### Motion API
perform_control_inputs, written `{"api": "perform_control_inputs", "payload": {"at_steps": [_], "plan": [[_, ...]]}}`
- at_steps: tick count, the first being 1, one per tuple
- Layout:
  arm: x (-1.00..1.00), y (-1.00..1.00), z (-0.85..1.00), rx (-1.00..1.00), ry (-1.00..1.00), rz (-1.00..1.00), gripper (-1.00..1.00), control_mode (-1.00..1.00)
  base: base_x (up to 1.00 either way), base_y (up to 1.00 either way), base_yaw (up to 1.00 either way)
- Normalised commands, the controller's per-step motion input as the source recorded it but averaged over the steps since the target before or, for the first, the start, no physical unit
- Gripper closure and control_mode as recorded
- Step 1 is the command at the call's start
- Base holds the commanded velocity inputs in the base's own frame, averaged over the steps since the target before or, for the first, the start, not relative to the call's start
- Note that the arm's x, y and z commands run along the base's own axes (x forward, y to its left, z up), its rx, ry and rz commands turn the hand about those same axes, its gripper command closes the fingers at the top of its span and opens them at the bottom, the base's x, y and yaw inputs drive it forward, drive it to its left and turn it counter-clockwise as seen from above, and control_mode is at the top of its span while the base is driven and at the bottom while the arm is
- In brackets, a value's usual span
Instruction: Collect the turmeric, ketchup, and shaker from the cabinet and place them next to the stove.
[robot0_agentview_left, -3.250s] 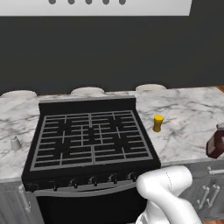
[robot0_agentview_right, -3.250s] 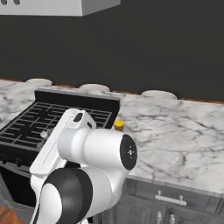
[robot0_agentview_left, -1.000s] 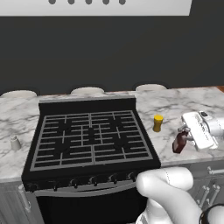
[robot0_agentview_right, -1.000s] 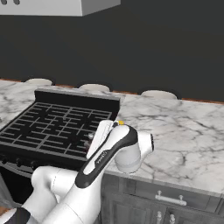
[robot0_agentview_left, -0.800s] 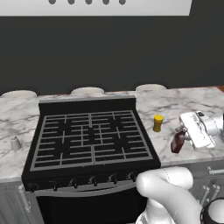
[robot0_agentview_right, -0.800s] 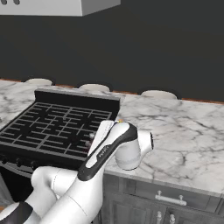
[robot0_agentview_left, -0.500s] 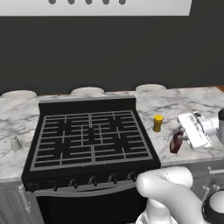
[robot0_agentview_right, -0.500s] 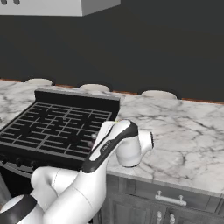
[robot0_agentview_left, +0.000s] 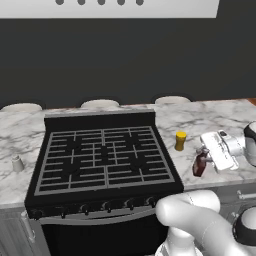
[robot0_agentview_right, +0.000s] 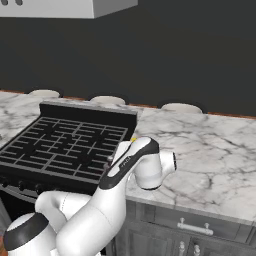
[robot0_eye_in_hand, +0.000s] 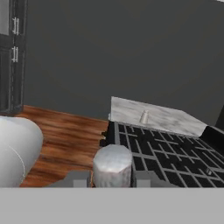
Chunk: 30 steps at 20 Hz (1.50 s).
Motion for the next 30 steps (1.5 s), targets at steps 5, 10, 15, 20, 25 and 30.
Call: {"api": "perform_control_inputs", "payload": {"at_steps": [5,10,15,20,25,30], "plan": [[0.15,-0.02,-0.12,0.00,0.00,0.00,1.00,-1.00,0.00,0.00,0.00],[0.06,-0.11,-0.05,0.00,0.00,0.00,1.00,-1.00,0.00,0.00,0.00],[0.07,-0.09,-0.11,0.00,0.00,0.00,1.00,-1.00,0.00,0.00,0.00],[0.15,0.00,-0.13,0.00,0.00,0.00,1.00,-1.00,0.00,0.00,0.00],[0.19,0.00,-0.09,0.00,0.00,0.00,1.00,-1.00,0.00,0.00,0.00],[0.15,0.00,-0.10,0.00,0.00,0.00,1.00,-1.00,0.00,0.00,0.00]]}}
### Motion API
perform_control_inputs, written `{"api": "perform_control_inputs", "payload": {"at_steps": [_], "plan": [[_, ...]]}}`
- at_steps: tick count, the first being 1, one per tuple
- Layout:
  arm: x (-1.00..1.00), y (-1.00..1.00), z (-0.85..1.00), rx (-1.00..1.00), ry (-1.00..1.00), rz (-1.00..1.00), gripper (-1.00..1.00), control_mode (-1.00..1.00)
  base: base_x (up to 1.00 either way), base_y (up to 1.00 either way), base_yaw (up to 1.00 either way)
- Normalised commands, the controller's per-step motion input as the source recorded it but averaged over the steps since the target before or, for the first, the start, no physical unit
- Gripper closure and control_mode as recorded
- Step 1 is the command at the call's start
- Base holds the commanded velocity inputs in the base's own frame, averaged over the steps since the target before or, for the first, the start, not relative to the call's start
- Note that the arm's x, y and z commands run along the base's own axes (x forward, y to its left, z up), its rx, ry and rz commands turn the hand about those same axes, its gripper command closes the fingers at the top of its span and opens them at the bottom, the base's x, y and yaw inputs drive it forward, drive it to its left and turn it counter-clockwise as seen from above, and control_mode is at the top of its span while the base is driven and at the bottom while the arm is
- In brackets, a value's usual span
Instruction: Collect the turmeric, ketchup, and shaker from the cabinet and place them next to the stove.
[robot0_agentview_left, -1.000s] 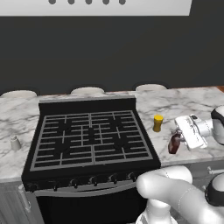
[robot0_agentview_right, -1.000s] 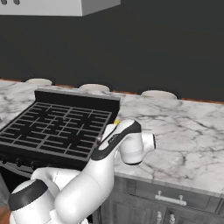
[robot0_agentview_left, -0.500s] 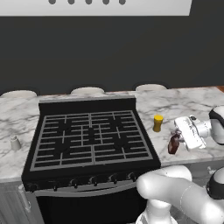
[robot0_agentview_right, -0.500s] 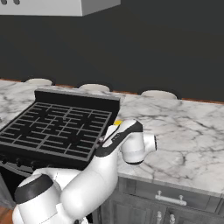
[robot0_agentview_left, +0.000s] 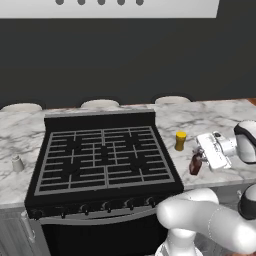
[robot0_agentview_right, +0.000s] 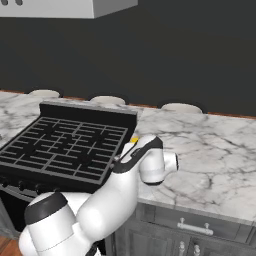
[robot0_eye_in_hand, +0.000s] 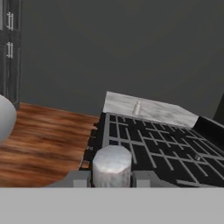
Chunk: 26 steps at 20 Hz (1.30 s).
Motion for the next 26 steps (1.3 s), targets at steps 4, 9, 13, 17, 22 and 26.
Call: {"api": "perform_control_inputs", "payload": {"at_steps": [4,9,13,17,22,26], "plan": [[0.10,0.00,-0.15,0.00,0.00,0.00,1.00,-1.00,0.00,0.00,0.00],[0.11,0.00,-0.23,0.00,0.00,0.00,1.00,-1.00,0.00,0.00,0.00],[0.13,0.00,-0.15,0.00,0.00,0.00,1.00,-1.00,0.00,0.00,0.00],[0.12,0.00,-0.06,0.00,0.00,0.00,1.00,-1.00,0.00,0.00,0.00],[0.13,0.00,-0.02,0.00,0.00,0.00,1.00,-1.00,0.00,0.00,0.00],[0.12,0.00,-0.10,0.00,0.00,0.00,1.00,-1.00,0.00,0.00,0.00]]}}
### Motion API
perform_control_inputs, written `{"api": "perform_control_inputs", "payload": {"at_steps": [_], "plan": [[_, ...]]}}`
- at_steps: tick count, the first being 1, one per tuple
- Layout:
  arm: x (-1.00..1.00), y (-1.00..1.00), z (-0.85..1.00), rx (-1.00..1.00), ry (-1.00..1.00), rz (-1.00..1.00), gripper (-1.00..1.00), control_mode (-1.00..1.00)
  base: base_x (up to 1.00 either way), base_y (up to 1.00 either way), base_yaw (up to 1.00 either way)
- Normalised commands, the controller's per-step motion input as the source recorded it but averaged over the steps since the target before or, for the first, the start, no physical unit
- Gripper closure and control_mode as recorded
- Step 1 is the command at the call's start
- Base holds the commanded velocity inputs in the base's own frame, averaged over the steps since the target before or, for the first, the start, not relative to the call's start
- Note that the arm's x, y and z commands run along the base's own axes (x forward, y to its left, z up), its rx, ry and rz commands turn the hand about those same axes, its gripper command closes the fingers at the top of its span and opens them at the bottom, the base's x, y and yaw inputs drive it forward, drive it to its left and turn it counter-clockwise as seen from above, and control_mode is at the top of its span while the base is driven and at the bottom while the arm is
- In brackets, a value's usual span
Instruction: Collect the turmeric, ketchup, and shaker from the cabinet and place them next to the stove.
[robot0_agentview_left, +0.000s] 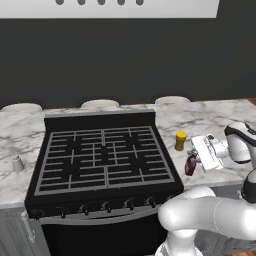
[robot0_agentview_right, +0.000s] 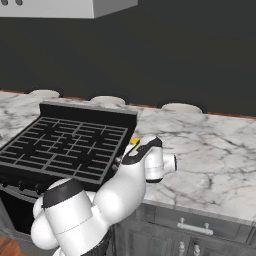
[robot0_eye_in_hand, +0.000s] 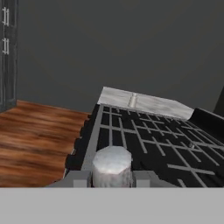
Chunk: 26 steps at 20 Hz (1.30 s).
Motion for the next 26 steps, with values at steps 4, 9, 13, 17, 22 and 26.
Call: {"api": "perform_control_inputs", "payload": {"at_steps": [4,9,13,17,22,26], "plan": [[0.10,0.00,-0.14,0.00,0.00,0.00,1.00,-1.00,0.00,0.00,0.00],[0.11,0.00,-0.14,0.00,0.00,0.00,1.00,-1.00,0.00,0.00,0.00],[0.16,0.00,-0.17,0.00,0.00,0.00,1.00,-1.00,0.00,0.00,0.00],[0.16,-0.02,-0.16,0.00,0.00,0.00,1.00,-1.00,0.00,0.00,0.00],[0.04,0.00,-0.22,0.00,0.00,0.00,-1.00,-1.00,0.00,0.00,0.00],[-0.10,-0.03,-0.08,0.00,-0.01,0.00,-1.00,-1.00,0.00,0.00,0.00]]}}
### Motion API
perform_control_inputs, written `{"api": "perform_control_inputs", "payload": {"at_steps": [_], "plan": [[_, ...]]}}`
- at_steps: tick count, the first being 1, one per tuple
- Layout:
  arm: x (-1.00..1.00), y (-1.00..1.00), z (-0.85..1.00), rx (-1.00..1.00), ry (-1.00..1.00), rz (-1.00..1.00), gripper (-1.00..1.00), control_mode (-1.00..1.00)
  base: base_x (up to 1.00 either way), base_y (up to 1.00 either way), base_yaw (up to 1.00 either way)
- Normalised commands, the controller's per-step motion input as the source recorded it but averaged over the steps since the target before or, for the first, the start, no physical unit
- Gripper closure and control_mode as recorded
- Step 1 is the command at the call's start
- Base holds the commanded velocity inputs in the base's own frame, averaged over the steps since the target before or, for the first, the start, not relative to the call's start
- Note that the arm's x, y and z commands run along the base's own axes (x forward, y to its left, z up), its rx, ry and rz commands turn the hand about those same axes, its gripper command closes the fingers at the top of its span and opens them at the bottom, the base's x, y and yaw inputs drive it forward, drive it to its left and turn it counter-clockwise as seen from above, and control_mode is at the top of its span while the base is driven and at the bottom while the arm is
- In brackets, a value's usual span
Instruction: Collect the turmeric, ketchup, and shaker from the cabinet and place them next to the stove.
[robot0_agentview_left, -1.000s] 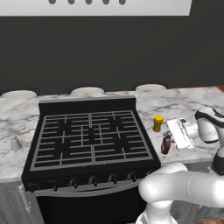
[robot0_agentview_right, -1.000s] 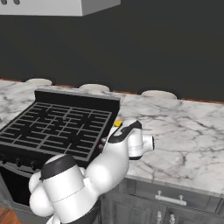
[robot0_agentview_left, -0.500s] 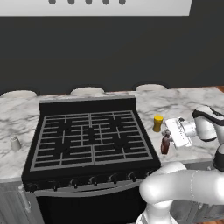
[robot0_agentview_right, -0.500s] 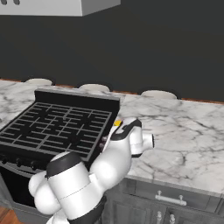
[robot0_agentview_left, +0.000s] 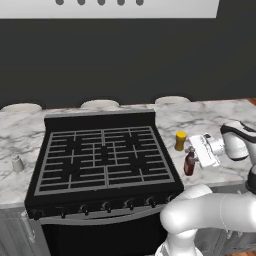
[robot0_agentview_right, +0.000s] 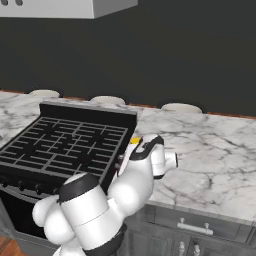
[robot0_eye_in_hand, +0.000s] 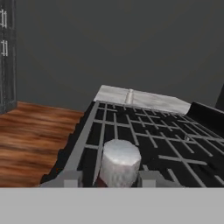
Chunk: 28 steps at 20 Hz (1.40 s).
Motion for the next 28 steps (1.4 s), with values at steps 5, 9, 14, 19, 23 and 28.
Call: {"api": "perform_control_inputs", "payload": {"at_steps": [5,9,14,19,23,28], "plan": [[-0.07,-0.13,0.01,0.00,0.00,0.00,-1.00,-1.00,0.00,0.00,0.00],[0.00,-0.14,0.10,0.00,0.00,0.00,-1.00,-1.00,0.00,0.00,0.00],[0.00,-0.13,0.33,0.00,0.00,0.00,-1.00,-1.00,0.00,0.00,0.00],[-0.03,-0.07,0.51,0.00,0.00,0.00,-1.00,-1.00,0.00,0.00,0.00],[-0.23,-0.03,0.61,0.00,0.00,0.00,-1.00,-1.00,0.00,0.00,0.00],[-0.31,0.10,0.78,-0.01,-0.01,-0.01,-1.00,-1.00,0.00,0.00,0.00]]}}
